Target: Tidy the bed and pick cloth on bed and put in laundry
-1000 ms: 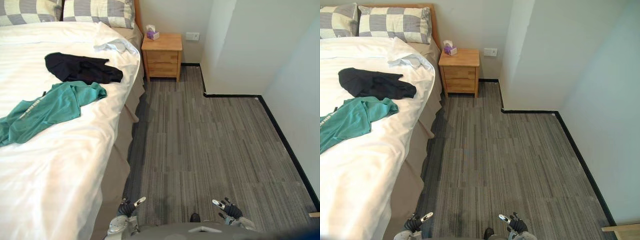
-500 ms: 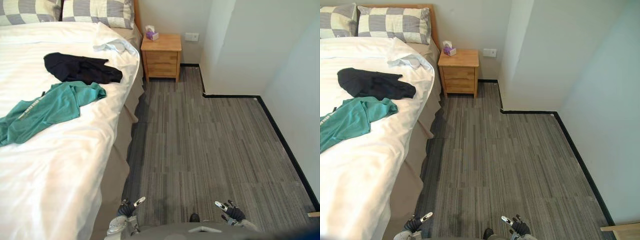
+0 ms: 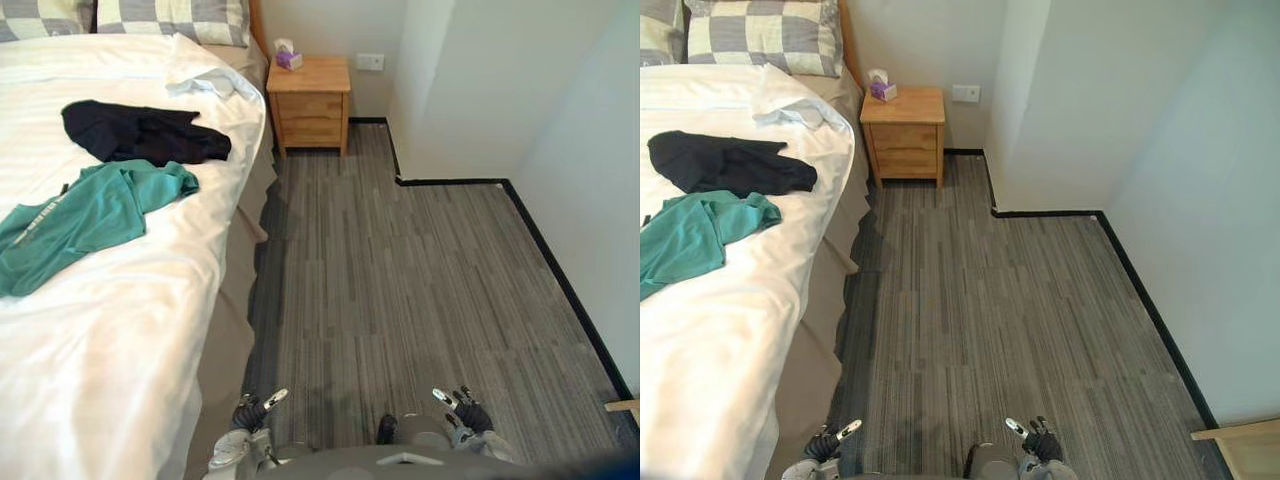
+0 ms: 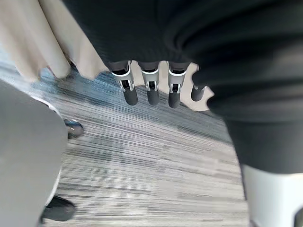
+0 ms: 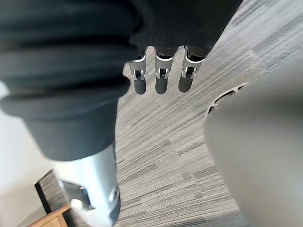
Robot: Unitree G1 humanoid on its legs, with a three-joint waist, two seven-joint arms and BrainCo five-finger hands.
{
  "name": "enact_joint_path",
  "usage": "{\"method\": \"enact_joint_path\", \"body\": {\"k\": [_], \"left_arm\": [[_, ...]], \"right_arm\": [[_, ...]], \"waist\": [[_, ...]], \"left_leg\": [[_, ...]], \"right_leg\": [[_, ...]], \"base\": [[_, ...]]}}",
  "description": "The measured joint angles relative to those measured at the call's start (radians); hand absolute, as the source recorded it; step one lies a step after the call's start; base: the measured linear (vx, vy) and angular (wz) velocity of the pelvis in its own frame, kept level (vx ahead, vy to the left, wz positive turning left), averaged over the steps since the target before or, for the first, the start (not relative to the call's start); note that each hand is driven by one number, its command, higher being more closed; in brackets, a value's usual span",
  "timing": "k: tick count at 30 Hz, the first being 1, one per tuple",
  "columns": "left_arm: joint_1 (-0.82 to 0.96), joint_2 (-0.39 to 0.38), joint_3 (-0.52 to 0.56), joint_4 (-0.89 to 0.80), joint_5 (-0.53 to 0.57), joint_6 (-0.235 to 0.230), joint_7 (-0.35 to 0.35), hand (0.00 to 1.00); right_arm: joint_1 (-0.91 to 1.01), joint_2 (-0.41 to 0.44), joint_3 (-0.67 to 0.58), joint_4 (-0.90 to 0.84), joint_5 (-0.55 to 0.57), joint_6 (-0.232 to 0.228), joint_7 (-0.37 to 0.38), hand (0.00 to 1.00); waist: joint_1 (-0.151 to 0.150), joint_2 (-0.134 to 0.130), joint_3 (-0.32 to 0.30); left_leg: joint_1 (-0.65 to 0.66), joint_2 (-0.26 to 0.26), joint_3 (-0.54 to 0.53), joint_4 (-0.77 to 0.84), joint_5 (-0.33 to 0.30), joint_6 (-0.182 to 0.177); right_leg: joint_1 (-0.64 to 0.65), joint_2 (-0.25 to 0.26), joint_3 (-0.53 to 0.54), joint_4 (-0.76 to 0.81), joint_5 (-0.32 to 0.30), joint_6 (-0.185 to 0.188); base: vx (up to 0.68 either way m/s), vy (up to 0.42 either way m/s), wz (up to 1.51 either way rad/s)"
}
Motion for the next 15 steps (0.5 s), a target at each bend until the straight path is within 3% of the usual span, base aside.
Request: {"method": "enact_joint_path", "body": {"k": [2, 3, 4, 5, 6, 7, 8, 9, 11, 12, 13, 14, 15], "left_arm": [[0.009, -0.01, 0.0, -0.015, 0.008, 0.006, 0.008, 0.0], [0.018, -0.017, 0.026, -0.052, 0.013, 0.02, 0.03, 0.0], [0.025, -0.036, 0.05, -0.066, 0.004, 0.025, 0.042, 0.0], [0.035, -0.052, 0.067, -0.078, -0.002, 0.027, 0.047, 0.0], [0.036, -0.051, 0.069, -0.082, -0.007, 0.026, 0.05, 0.0], [0.032, -0.046, 0.081, -0.086, -0.013, 0.021, 0.053, 0.0], [0.034, -0.041, 0.088, -0.094, -0.013, 0.017, 0.054, 0.0], [0.034, -0.039, 0.1, -0.104, -0.011, 0.004, 0.054, 0.0], [0.024, -0.039, 0.104, -0.108, -0.008, -0.014, 0.03, 0.0], [0.019, -0.038, 0.104, -0.112, -0.007, -0.018, 0.028, 0.0], [0.017, -0.039, 0.099, -0.113, 0.001, -0.031, 0.024, 0.0], [0.036, -0.051, 0.079, -0.11, 0.006, -0.033, 0.021, 0.0], [0.022, -0.038, 0.093, -0.107, -0.009, -0.036, 0.019, 0.0]], "right_arm": [[0.013, -0.01, 0.0, -0.02, -0.001, 0.005, 0.001, 0.0], [0.025, -0.023, -0.002, -0.058, -0.018, 0.019, 0.002, 0.0], [0.032, -0.039, -0.002, -0.069, -0.029, 0.026, 0.004, 0.0], [0.036, -0.048, -0.002, -0.069, -0.039, 0.033, 0.003, 0.0], [0.049, -0.058, 0.005, -0.066, -0.054, 0.046, 0.004, 0.0], [0.067, -0.058, 0.011, -0.06, -0.065, 0.058, 0.005, 0.0], [0.069, -0.056, 0.017, -0.052, -0.066, 0.061, 0.006, 0.0], [0.057, -0.053, 0.02, -0.042, -0.073, 0.065, 0.009, 0.0], [0.022, -0.06, 0.016, -0.018, -0.083, 0.08, 0.01, 0.0], [0.007, -0.059, 0.014, -0.004, -0.084, 0.081, 0.011, 0.0], [-0.022, -0.058, 0.003, 0.028, -0.094, 0.082, 0.019, 0.0], [-0.041, -0.077, -0.004, 0.03, -0.105, 0.079, 0.032, 0.0], [-0.06, -0.052, -0.005, 0.045, -0.11, 0.08, 0.033, 0.0]], "waist": [[-0.001, 0.015, -0.014], [-0.007, 0.041, -0.025], [-0.011, 0.052, -0.018], [-0.009, 0.065, -0.016], [-0.01, 0.063, -0.016], [-0.003, 0.051, -0.014], [0.004, 0.037, -0.013], [0.017, 0.025, -0.012], [0.023, 0.026, -0.002], [0.029, 0.018, 0.005], [0.036, 0.01, 0.02], [0.039, 0.061, 0.017], [0.038, 0.03, 0.031]], "left_leg": [[-0.05, 0.032, -0.001, 0.114, -0.074, -0.014], [-0.205, 0.124, 0.05, 0.52, -0.139, -0.019], [-0.278, 0.171, 0.073, 0.711, -0.076, -0.024], [-0.303, 0.191, 0.087, 0.792, -0.035, -0.006], [-0.319, 0.207, 0.096, 0.866, 0.041, 0.008], [-0.345, 0.215, 0.095, 0.943, 0.172, 0.006], [-0.366, 0.22, 0.094, 0.988, 0.255, 0.002], [-0.418, 0.226, 0.087, 1.065, 0.198, -0.005], [-0.514, 0.185, 0.107, 1.032, 0.015, 0.008], [-0.53, 0.16, 0.123, 0.967, -0.016, 0.021], [-0.524, 0.102, 0.151, 0.701, -0.007, 0.008], [-0.48, 0.097, 0.132, 0.339, 0.159, 0.04], [-0.449, 0.074, 0.165, 0.341, 0.142, 0.054]], "right_leg": [[-0.001, 0.016, -0.014, -0.002, -0.031, -0.008], [-0.013, 0.029, -0.05, 0.024, -0.088, -0.027], [0.006, 0.033, -0.052, 0.056, -0.114, -0.017], [0.03, 0.032, -0.056, 0.064, -0.116, -0.006], [0.08, 0.028, -0.066, 0.032, -0.12, 0.002], [0.151, 0.02, -0.076, -0.04, -0.118, 0.004], [0.184, 0.015, -0.076, -0.076, -0.115, 0.007], [0.239, 0.011, -0.074, -0.129, -0.102, 0.017], [0.286, -0.02, -0.049, -0.17, -0.101, 0.013], [0.294, -0.046, -0.04, -0.166, -0.103, 0.01], [0.295, -0.092, -0.013, -0.131, -0.107, 0.013], [0.299, -0.073, 0.02, -0.113, -0.118, 0.038], [0.314, -0.101, 0.046, -0.113, -0.13, 0.047]], "base": [[0.2, -0.048, 0.14], [0.31, -0.015, 0.32], [0.39, 0.041, 0.43], [0.45, 0.06, 0.38], [0.44, 0.064, 0.55], [0.34, 0.04, 0.46], [0.33, 0.033, 0.22], [0.39, 0.072, 0.0], [0.39, 0.145, -0.04], [0.29, 0.194, -0.23], [0.44, 0.334, -0.43], [0.38, 0.284, -0.46], [0.38, 0.252, -0.23]]}}
